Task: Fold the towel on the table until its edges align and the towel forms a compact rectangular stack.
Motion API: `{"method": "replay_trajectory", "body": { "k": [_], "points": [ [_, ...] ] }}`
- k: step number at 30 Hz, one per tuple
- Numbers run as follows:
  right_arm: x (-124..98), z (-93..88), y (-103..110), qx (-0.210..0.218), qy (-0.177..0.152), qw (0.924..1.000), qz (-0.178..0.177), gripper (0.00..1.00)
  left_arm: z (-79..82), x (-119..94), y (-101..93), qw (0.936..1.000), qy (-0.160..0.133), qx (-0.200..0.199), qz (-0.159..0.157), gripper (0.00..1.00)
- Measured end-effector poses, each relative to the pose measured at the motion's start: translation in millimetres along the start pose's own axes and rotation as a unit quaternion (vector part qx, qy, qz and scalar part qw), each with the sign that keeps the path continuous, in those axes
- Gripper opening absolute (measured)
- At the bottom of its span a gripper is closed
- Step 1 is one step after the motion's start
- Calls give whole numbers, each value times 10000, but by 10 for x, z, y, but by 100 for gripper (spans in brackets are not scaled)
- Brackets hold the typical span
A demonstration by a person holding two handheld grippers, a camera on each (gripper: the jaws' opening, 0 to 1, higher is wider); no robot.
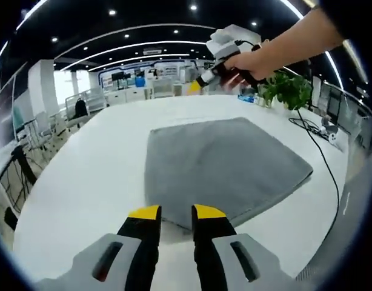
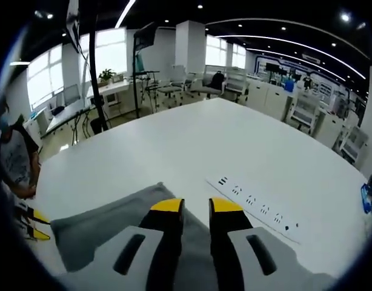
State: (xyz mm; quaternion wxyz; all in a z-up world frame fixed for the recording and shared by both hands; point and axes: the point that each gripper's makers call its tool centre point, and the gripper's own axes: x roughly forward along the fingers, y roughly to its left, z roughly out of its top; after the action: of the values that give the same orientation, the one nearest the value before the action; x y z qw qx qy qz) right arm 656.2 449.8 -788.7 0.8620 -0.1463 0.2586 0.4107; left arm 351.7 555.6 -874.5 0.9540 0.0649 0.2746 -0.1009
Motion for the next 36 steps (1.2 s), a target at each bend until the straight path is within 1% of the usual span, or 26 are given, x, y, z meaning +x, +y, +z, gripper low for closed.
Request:
{"method": "replay_trajectory", "body": {
  "k": [2,3,6,7,9,11,14,16,20,22,23,25,28,29,30,32,34,35,36],
  "points": [
    [-51,-19,-96,47,-2,10000,-29,15,-79,59,-52,9994,195,-266,-138,20],
    [-98,-32,-136,59,-6,10000,-50,16,-85,69,-58,9993,208,-270,-137,21],
    [-258,-92,-223,70,12,9999,-126,16,-179,72,-76,9987,436,-236,-143,21],
    [-292,-110,-246,84,14,9999,-146,16,-226,67,-72,9981,516,-296,-139,21],
    [-388,-160,-297,121,32,9997,-207,16,-250,58,-87,9975,587,-368,-147,22],
    [-411,-199,-339,149,43,9996,-228,17,-331,57,-96,9957,763,-508,-148,23],
    [-522,-261,-420,176,72,9994,-279,17,-344,61,-105,9963,720,-460,-120,23],
    [-577,-293,-443,157,89,9994,-287,18,-376,48,-134,9952,820,-520,-117,23],
    [-646,-357,-528,108,133,9995,-277,19,-288,1,-141,9961,677,-561,-12,23],
    [-705,-388,-558,53,149,9995,-287,20,-188,-30,-170,9965,595,-587,-20,23],
    [-737,-407,-579,62,145,9995,-289,20,-161,-22,-180,9968,558,-568,-30,22],
    [-751,-436,-645,95,148,9994,-291,21,-55,-21,-219,9978,451,-483,-47,22],
    [-807,-474,-681,133,160,9994,-272,21,152,-53,-322,9988,261,-398,-65,23],
    [-823,-485,-698,158,163,9994,-271,21,186,-57,-347,9989,213,-414,-80,23],
    [-883,-511,-707,173,141,9994,-275,21,228,-64,-397,9991,209,-362,-107,23],
    [-909,-522,-730,195,134,9993,-276,22,303,-87,-459,9994,161,-276,-124,23],
    [-966,-539,-757,243,95,9992,-289,22,342,-68,-492,9994,112,-289,-171,24],
    [-998,-552,-762,275,80,9992,-288,22,427,-90,-571,9994,83,-280,-192,24],
    [-996,-553,-785,309,69,9991,-292,22,445,-92,-589,9994,71,-282,-204,25]
  ]
}}
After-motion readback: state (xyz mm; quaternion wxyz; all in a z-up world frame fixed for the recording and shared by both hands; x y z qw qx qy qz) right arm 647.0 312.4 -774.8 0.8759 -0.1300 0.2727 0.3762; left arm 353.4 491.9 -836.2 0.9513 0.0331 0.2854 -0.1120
